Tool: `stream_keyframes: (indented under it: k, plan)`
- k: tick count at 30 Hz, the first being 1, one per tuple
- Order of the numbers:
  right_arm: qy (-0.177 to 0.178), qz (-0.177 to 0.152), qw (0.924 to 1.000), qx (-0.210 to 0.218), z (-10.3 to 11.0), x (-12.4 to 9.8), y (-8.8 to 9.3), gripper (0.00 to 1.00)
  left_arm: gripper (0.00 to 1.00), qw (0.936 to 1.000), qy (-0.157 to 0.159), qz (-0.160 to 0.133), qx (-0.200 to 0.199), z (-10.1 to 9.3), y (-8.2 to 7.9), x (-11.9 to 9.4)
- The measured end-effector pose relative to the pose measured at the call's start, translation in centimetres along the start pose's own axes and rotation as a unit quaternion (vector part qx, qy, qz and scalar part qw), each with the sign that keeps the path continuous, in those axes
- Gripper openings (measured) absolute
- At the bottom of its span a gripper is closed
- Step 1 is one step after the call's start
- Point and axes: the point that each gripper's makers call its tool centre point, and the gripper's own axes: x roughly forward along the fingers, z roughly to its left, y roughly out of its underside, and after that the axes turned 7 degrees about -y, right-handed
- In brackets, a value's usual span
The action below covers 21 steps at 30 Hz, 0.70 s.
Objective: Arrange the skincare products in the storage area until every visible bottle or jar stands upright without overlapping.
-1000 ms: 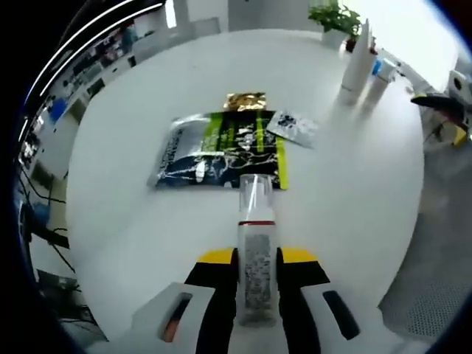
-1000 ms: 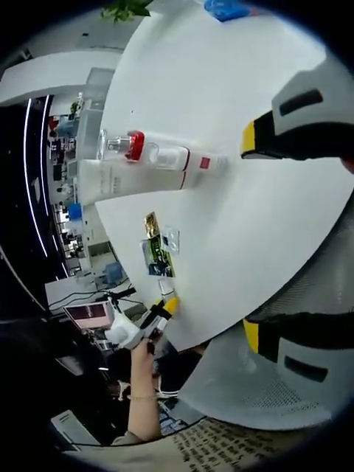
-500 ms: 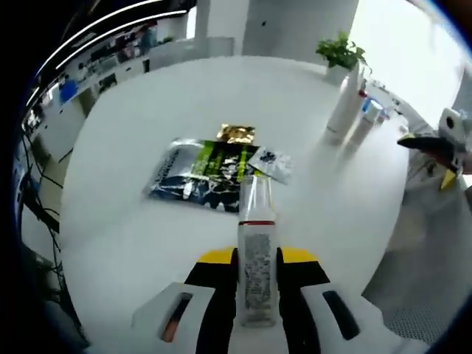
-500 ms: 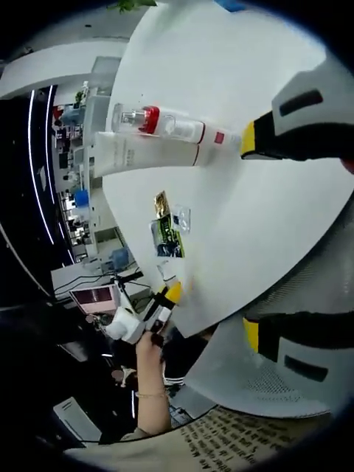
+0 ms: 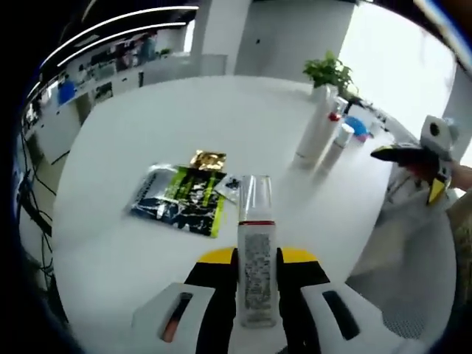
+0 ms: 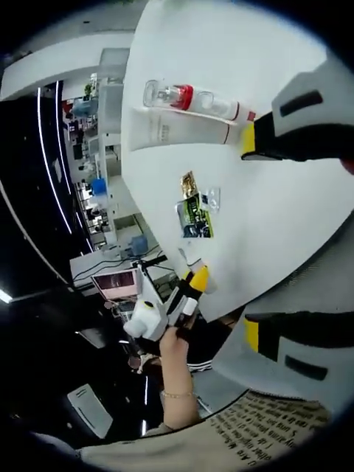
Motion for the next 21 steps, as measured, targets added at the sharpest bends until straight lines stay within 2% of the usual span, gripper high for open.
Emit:
stream_keyframes:
  k: [9, 13, 18, 21]
  plan:
    - [-0.020, -0.044, 0.9988, 0.009, 1.3, 0.4, -2.2, 0.81, 0.17, 0.9962, 0.057, -0.066, -0.006, -5.1, -3.3, -2.0]
    - [-0.027, -0.066, 0.9973, 0.019, 1.8, 0.1, -3.2, 0.81, 0.17, 0.9899, 0.096, -0.103, -0.015, -8.1, -4.8, -3.0]
    - [-0.050, -0.091, 0.9942, 0.027, 2.6, -0.1, -4.8, 0.77, 0.17, 0.9806, 0.135, -0.139, -0.030, -10.7, -5.9, -4.1]
    - [-0.073, -0.112, 0.9903, 0.037, 3.5, -0.1, -6.0, 0.74, 0.17, 0.9791, 0.143, -0.143, -0.027, -11.6, -6.0, -4.4]
